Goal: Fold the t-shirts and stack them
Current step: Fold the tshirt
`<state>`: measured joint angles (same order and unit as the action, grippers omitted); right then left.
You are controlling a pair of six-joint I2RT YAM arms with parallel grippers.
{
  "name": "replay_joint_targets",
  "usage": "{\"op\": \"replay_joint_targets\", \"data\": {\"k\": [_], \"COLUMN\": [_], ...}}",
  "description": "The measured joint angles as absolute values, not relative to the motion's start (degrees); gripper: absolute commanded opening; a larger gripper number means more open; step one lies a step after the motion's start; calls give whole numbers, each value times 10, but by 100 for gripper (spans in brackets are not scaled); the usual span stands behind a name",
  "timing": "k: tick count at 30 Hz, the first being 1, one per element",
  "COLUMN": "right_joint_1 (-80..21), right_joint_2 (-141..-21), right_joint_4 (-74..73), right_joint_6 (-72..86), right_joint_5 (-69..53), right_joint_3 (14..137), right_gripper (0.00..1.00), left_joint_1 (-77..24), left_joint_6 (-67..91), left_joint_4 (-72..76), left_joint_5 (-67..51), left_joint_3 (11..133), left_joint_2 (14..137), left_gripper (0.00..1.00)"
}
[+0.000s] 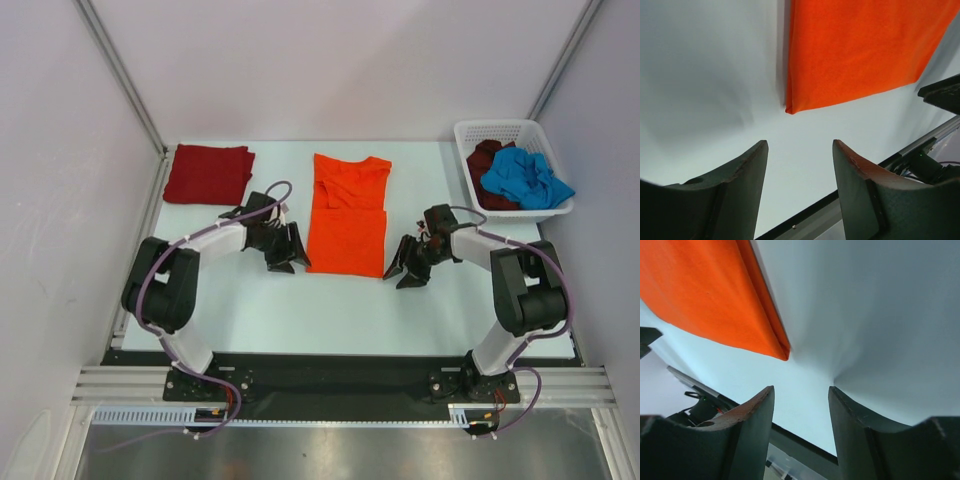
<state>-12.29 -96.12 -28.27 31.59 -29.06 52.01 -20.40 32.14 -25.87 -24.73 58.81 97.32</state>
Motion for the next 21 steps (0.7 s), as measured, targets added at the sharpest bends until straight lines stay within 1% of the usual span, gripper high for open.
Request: {"op": "replay_joint_targets", "data": {"k": [3,5,11,21], "right_joint_1": [-124,-124,-124,-124], "right_joint_2": [-963,-969,-999,-1013], "right_joint_4": [-250,-223,-168,-146], "right_joint_6": [335,350,391,405], "right_joint_5": [-316,-331,-375,-381], "right_joint_3": [504,494,483,486], "right_gripper": [53,49,45,41], "left_joint_1": [-202,-201,-195,-185], "left_joint_6": [329,336,373,421], "left_joint_4": [-252,-245,-221,-185], "left_joint_5": [-261,-270,-294,-320], "left_joint_3": [588,586,578,567], "left_joint_2": [995,1007,1032,1043], "left_gripper": [60,60,59,58]}}
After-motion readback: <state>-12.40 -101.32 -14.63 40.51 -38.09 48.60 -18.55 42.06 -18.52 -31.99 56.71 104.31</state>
